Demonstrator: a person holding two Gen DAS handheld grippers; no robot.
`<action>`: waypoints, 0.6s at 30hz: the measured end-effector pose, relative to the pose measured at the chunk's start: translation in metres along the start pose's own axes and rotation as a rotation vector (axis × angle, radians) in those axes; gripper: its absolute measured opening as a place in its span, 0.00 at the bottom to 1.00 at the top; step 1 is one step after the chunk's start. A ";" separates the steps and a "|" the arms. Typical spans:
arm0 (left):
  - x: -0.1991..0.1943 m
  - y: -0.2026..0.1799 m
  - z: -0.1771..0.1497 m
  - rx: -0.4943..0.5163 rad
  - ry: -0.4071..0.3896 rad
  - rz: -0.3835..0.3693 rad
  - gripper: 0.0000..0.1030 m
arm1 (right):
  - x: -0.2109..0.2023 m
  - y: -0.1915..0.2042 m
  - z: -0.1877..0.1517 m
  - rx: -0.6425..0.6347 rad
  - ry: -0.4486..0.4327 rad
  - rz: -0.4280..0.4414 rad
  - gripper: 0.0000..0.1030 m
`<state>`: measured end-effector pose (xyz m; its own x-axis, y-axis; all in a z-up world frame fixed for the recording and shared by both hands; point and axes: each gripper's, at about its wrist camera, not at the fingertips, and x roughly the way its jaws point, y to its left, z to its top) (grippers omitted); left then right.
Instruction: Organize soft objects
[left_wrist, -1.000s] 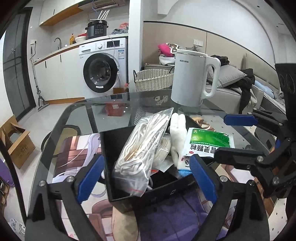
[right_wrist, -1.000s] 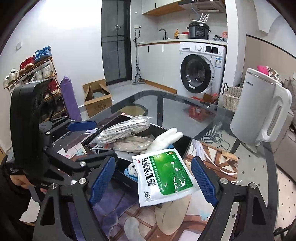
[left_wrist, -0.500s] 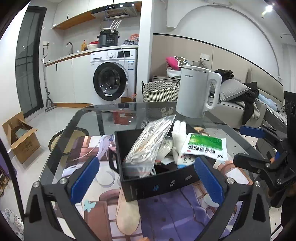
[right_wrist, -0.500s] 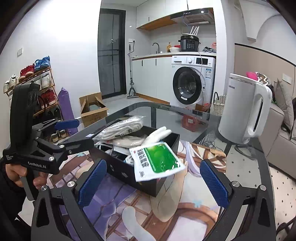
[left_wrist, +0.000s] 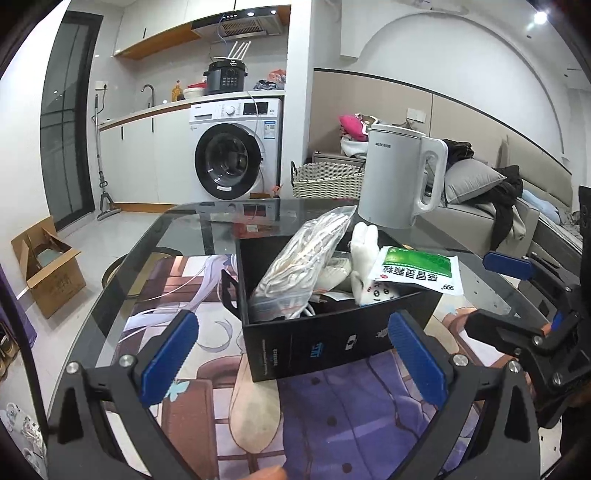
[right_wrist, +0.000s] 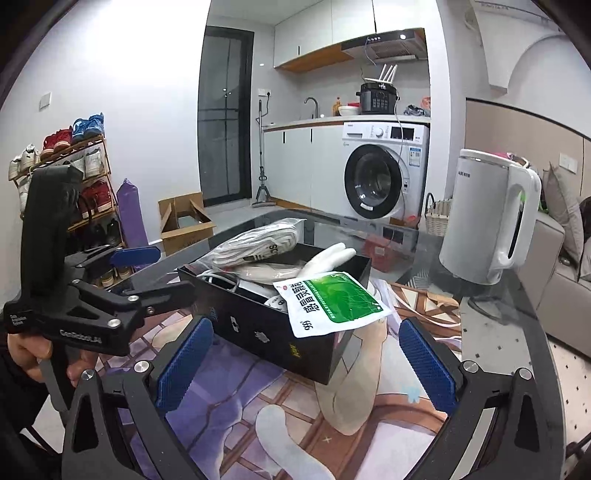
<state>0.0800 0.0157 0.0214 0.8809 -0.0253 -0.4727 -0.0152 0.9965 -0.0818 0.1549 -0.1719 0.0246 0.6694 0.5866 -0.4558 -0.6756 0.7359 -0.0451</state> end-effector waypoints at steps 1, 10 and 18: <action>0.000 0.001 -0.001 -0.003 -0.008 -0.001 1.00 | 0.000 0.001 0.000 -0.003 -0.002 -0.002 0.99; 0.001 0.001 -0.001 -0.008 -0.022 -0.001 1.00 | -0.001 0.001 -0.003 0.003 -0.036 -0.013 0.99; 0.002 0.008 -0.002 -0.032 -0.019 -0.006 1.00 | -0.007 -0.001 -0.005 0.014 -0.067 -0.022 1.00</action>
<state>0.0805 0.0231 0.0181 0.8899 -0.0293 -0.4552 -0.0250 0.9933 -0.1130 0.1496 -0.1785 0.0231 0.7037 0.5909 -0.3945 -0.6562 0.7534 -0.0420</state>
